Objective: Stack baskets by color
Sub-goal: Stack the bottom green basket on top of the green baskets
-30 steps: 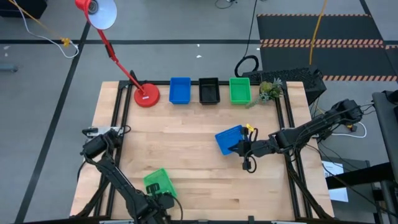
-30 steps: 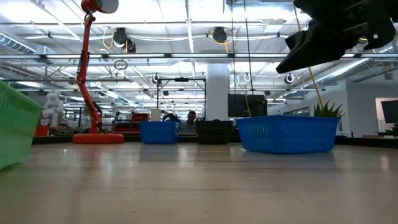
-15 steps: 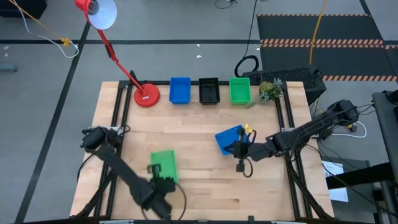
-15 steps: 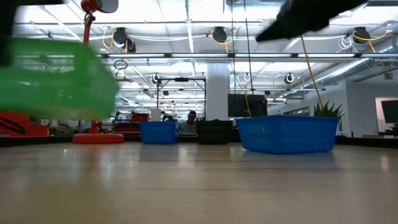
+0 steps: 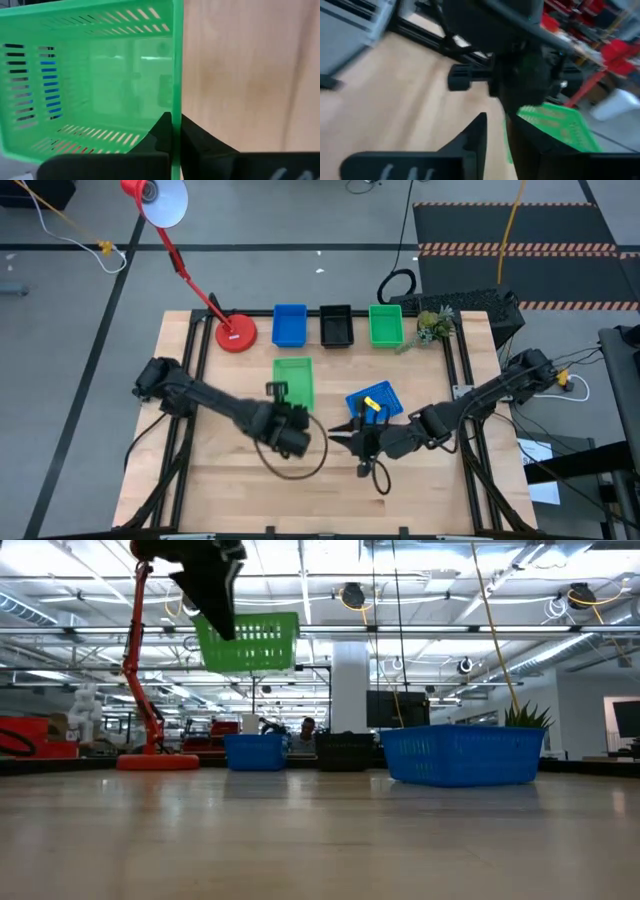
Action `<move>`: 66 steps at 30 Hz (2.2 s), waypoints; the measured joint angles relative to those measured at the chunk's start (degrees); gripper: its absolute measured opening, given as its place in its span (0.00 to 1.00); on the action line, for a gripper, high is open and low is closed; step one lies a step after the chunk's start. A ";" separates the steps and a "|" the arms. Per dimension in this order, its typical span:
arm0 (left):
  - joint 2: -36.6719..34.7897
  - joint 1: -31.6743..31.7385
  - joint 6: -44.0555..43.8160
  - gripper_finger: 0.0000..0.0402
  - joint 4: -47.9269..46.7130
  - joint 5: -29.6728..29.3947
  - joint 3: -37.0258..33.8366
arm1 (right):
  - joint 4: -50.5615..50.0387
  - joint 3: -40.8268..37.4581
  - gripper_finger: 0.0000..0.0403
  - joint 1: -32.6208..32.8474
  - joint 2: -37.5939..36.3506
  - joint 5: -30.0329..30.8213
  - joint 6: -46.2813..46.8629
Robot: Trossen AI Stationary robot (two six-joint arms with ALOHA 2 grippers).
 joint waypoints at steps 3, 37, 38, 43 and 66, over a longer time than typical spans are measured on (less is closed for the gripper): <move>-0.47 2.69 4.74 0.02 2.87 1.16 0.01 | -0.18 0.30 0.20 -1.57 1.09 3.68 -1.99; -0.40 3.22 17.10 0.03 15.93 1.97 3.67 | -6.61 -1.18 0.16 -8.79 3.79 0.88 3.23; -0.40 3.21 17.12 0.05 16.20 1.81 3.67 | -7.02 -1.18 0.13 -8.79 3.79 0.86 3.06; -0.42 3.05 18.18 0.06 17.69 0.89 3.67 | -9.32 -1.18 0.02 -8.90 3.81 0.85 2.79; -0.44 0.27 17.56 0.50 21.77 -6.51 3.67 | -11.46 -1.27 0.01 -8.99 3.46 1.56 2.38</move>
